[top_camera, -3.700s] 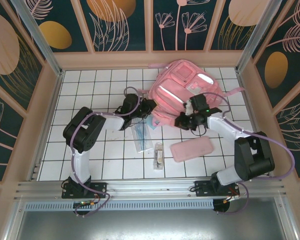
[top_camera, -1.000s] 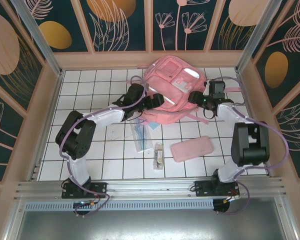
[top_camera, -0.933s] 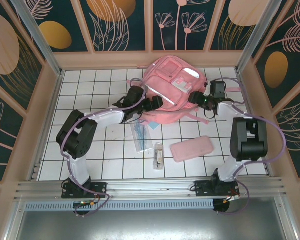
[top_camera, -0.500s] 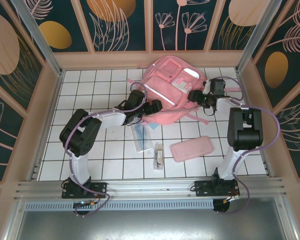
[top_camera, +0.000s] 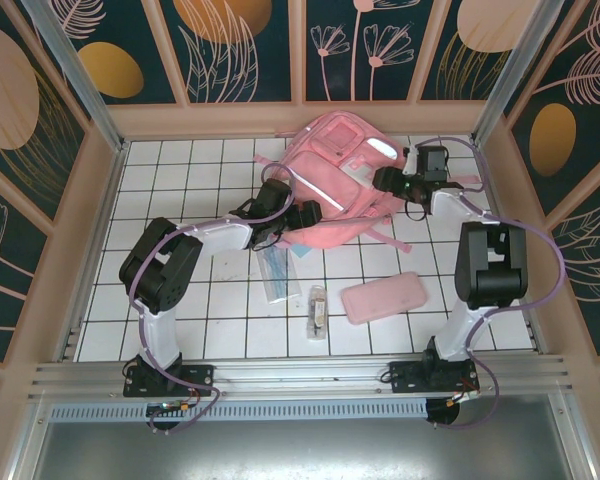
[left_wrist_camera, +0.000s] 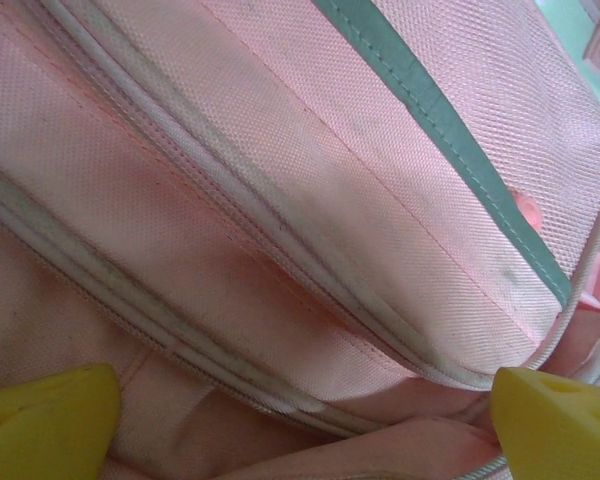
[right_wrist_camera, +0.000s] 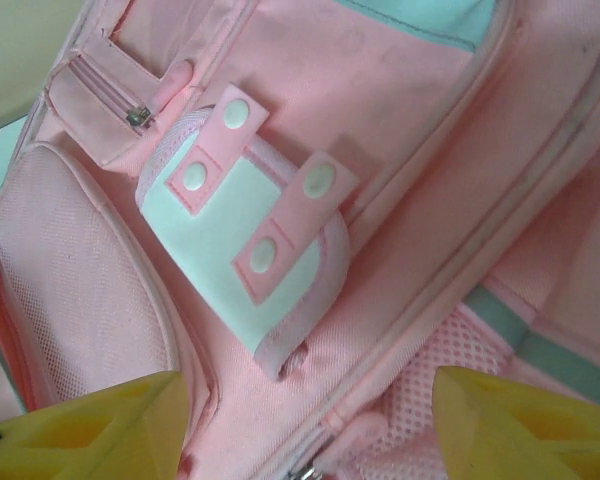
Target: Pack the student bag
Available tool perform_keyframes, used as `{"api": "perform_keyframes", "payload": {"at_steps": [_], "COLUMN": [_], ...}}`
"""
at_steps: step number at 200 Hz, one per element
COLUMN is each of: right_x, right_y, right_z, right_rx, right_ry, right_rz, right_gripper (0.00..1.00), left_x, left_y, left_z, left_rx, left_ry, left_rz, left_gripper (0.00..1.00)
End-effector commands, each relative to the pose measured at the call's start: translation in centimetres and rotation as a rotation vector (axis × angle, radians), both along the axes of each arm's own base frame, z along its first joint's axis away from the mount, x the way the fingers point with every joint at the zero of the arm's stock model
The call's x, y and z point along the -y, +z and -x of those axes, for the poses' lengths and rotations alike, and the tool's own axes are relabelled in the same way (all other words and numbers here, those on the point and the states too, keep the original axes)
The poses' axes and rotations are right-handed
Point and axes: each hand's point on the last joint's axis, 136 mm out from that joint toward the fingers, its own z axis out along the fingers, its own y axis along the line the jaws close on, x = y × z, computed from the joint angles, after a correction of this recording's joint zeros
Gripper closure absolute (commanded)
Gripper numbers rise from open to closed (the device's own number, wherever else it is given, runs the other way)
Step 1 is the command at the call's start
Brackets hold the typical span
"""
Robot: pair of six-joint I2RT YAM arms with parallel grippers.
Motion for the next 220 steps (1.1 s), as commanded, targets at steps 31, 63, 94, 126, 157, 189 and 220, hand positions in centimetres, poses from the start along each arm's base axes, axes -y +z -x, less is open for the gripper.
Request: {"api": "perform_keyframes", "payload": {"at_steps": [31, 63, 94, 126, 157, 189, 220], "right_x": [-2.9, -4.4, -6.6, -9.7, -11.2, -7.3, -3.3], "right_y": [-4.7, -6.2, -5.6, -1.0, 2.3, 1.8, 0.7], "right_z": [0.5, 1.0, 3.3, 7.5, 11.4, 10.7, 7.9], "right_rx": [-0.068, -0.091, -0.119, -0.099, -0.088, -0.095, -0.094], "right_ry": [0.112, 0.165, 0.244, 0.331, 0.359, 0.197, 0.027], "right_rz": [-0.050, -0.111, -0.163, -0.261, -0.221, -0.147, -0.112], "right_gripper": [0.34, 0.33, 0.34, 0.34, 0.33, 0.33, 0.34], "left_x": [-1.9, -1.7, -1.6, -1.9, -3.3, -5.8, -7.6], "left_y": [-2.1, -1.5, -1.4, -1.5, -1.0, 0.1, 1.8], "left_z": [0.5, 0.2, -0.2, -1.0, -1.9, -2.6, -2.9], "left_rx": [-0.064, -0.049, -0.040, -0.034, -0.015, 0.017, 0.064], "left_ry": [0.031, 0.034, 0.041, 0.056, 0.074, 0.112, 0.134], "left_rz": [-0.094, -0.080, -0.077, -0.070, -0.090, -0.154, -0.245], "left_gripper": [0.05, 0.05, 0.05, 0.05, 0.05, 0.04, 0.04]}}
